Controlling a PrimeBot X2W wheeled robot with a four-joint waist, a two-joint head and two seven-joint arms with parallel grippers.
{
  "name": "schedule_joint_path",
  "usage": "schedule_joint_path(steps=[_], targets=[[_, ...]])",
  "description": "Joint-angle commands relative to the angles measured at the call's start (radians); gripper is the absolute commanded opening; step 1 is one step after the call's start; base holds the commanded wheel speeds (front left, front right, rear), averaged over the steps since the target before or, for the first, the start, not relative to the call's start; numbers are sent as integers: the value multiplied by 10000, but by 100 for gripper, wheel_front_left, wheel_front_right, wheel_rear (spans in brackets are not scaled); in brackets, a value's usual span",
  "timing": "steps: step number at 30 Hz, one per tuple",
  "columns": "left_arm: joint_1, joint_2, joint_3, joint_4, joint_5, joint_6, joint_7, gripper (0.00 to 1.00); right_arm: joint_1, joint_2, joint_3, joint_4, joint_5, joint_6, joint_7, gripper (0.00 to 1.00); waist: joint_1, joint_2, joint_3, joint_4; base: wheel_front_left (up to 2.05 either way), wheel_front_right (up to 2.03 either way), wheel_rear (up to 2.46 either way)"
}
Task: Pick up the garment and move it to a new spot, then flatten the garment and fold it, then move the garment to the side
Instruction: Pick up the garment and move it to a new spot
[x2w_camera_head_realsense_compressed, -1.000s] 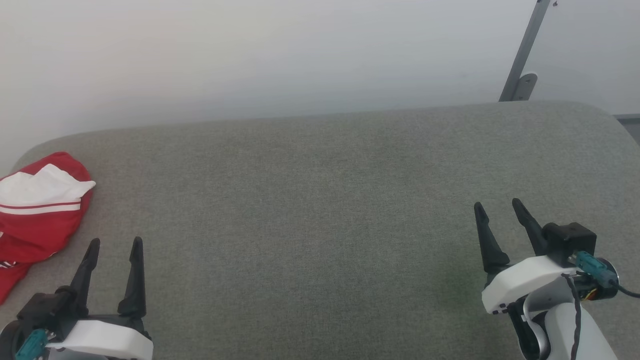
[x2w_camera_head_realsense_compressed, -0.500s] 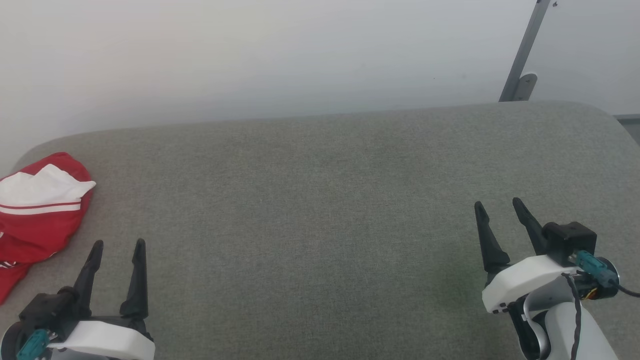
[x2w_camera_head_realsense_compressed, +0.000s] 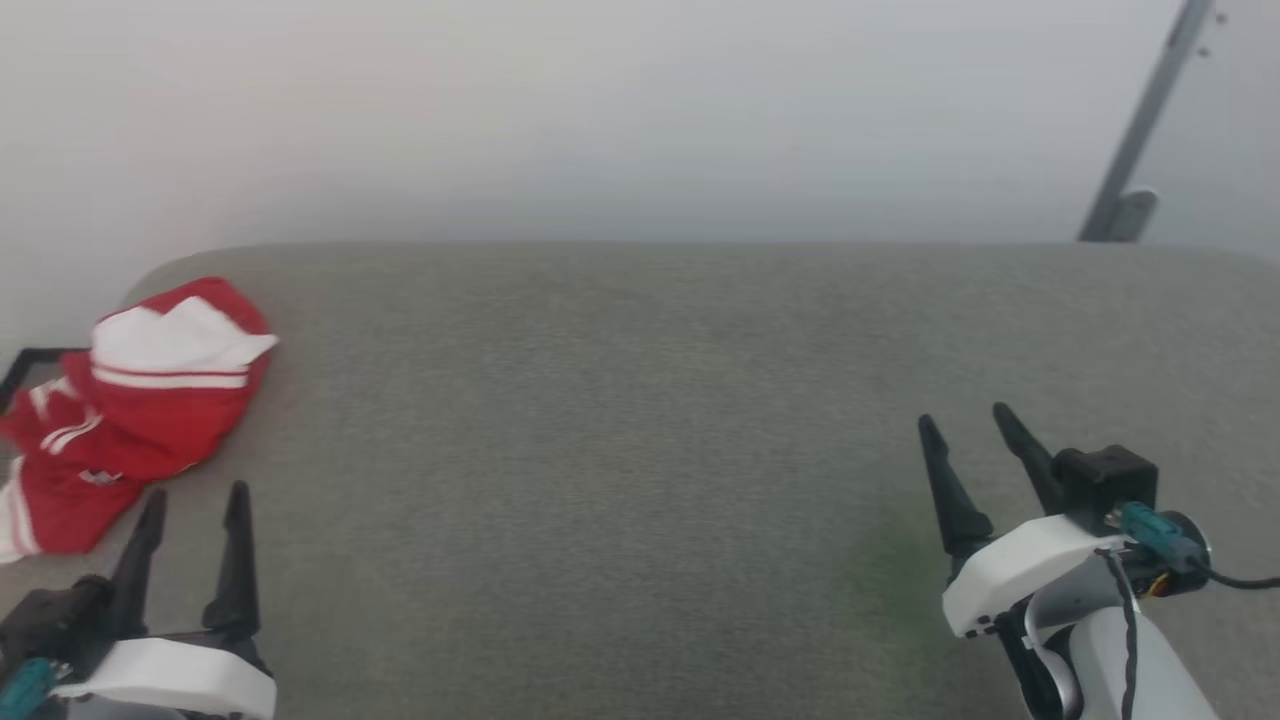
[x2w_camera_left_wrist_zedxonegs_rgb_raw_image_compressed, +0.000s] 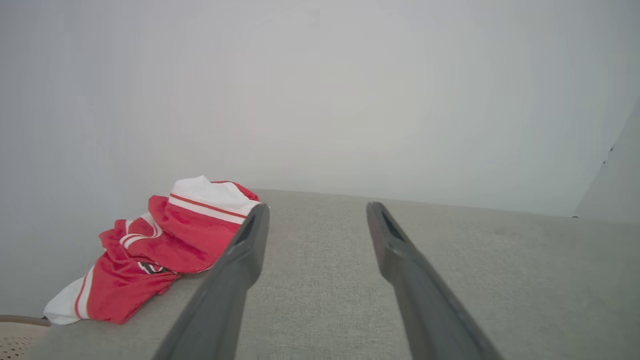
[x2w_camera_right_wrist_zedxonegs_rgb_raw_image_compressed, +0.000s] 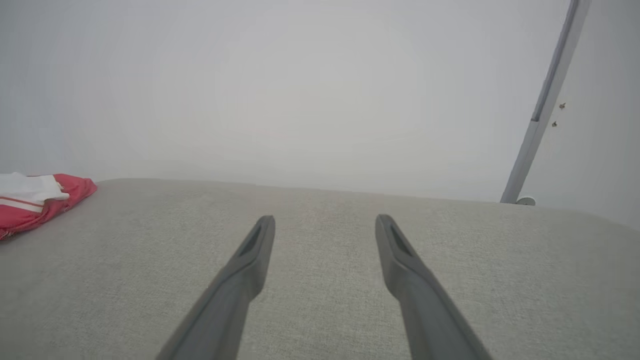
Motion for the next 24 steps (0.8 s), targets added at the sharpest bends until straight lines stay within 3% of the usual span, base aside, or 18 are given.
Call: schedule_joint_path(steps=[1,14,24], targets=[[-117,52,56,67,-151,42,-32,100,-63,-2,69,14,79,0,-4,100,0,0,-116,378,0,0,0],[157,207,401,152,-405,243,44,100,-323,112,1052,342,332,0,-19,100,0,0,-429,2070,0,0,0],[113,156,377,171,-698,315,224,100,-341,69,1102,613,406,0,-194,100,0,0,-461,2557,0,0,0]])
